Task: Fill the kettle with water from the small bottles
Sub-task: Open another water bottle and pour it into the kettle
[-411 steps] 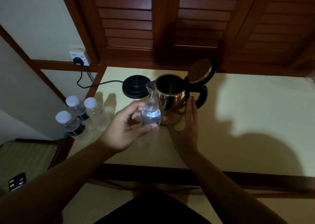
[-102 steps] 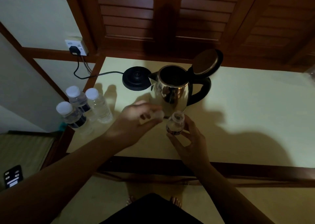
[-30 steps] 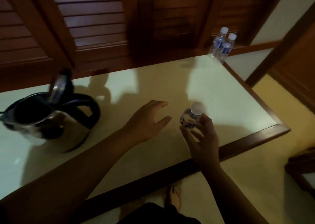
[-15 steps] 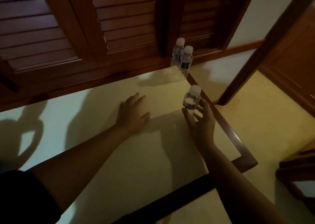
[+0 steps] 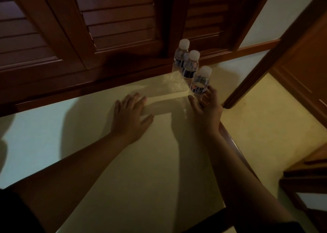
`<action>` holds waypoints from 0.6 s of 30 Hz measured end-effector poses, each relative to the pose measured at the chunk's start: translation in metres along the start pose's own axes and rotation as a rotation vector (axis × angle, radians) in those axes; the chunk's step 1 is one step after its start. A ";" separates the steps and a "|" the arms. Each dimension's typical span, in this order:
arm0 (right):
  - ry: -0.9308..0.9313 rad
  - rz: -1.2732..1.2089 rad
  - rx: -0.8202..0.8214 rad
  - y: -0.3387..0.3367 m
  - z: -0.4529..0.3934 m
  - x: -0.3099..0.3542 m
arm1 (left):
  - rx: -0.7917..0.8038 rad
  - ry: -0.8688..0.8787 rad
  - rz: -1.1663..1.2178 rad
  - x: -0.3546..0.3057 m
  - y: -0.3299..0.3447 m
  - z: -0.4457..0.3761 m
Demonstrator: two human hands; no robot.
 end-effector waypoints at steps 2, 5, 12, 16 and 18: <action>0.000 0.008 0.005 0.002 -0.006 0.000 | -0.012 0.001 -0.001 0.001 0.001 -0.001; 0.007 0.014 0.001 0.004 -0.012 0.000 | -0.033 0.006 -0.004 0.002 0.000 0.000; 0.028 0.042 -0.004 0.007 -0.019 -0.011 | -0.033 -0.002 -0.006 0.003 0.002 -0.001; 0.050 0.025 0.018 0.009 -0.021 -0.010 | -0.014 -0.003 -0.009 0.004 0.004 -0.001; 0.059 0.021 0.026 0.008 -0.019 -0.010 | -0.010 -0.003 -0.004 0.004 0.003 -0.001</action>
Point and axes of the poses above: each hand's wrist, its own z-axis away from the middle knuckle, its own y-axis out of the palm, x = y × z, the point moved 10 cm from there along -z, towards the middle knuckle, and after that the axes turned 3 degrees about z, right-handed, at the moved point
